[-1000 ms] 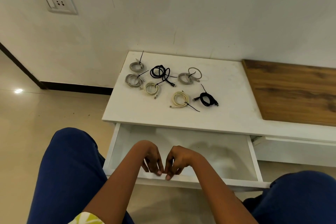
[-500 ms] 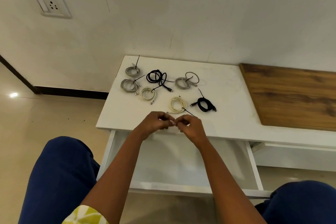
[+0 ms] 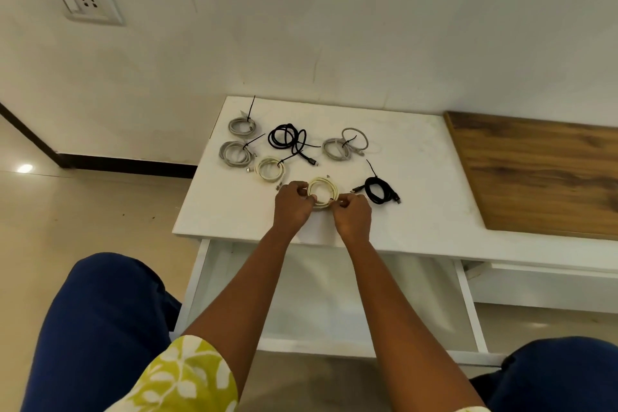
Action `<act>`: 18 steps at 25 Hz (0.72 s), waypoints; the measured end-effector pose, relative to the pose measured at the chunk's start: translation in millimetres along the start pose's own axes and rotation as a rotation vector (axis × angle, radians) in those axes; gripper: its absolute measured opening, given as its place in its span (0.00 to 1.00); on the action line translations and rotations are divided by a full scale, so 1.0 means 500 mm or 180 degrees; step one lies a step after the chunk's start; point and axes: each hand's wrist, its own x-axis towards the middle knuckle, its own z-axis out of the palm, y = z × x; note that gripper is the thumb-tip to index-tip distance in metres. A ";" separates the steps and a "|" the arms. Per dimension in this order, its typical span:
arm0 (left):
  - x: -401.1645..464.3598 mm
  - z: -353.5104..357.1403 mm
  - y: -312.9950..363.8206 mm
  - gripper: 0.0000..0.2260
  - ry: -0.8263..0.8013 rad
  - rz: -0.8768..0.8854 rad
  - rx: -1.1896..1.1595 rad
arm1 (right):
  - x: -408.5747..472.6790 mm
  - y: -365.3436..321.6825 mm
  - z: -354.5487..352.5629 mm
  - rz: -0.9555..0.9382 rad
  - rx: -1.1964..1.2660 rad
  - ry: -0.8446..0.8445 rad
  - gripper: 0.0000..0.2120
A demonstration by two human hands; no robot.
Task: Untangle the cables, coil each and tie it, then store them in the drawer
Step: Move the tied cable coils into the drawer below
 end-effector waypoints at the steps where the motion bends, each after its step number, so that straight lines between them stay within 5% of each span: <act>1: -0.002 -0.016 0.000 0.15 -0.0113 -0.0211 -0.0142 | -0.010 0.001 -0.007 0.0078 0.0116 -0.0105 0.11; 6: -0.049 -0.169 -0.030 0.10 -0.1370 -0.1282 -0.0474 | -0.091 -0.005 -0.053 0.1009 0.0641 -0.1491 0.08; 10: -0.084 -0.229 -0.083 0.05 -0.2062 -0.2250 0.0012 | -0.145 -0.011 -0.021 0.1354 -0.0053 -0.2953 0.09; 14: -0.093 -0.177 -0.178 0.05 -0.1772 -0.2833 0.0431 | -0.160 0.039 0.085 0.1605 -0.0449 -0.2848 0.10; 18: -0.078 -0.141 -0.265 0.06 -0.1155 -0.2642 0.0733 | -0.154 0.082 0.188 0.1610 -0.0393 -0.2703 0.13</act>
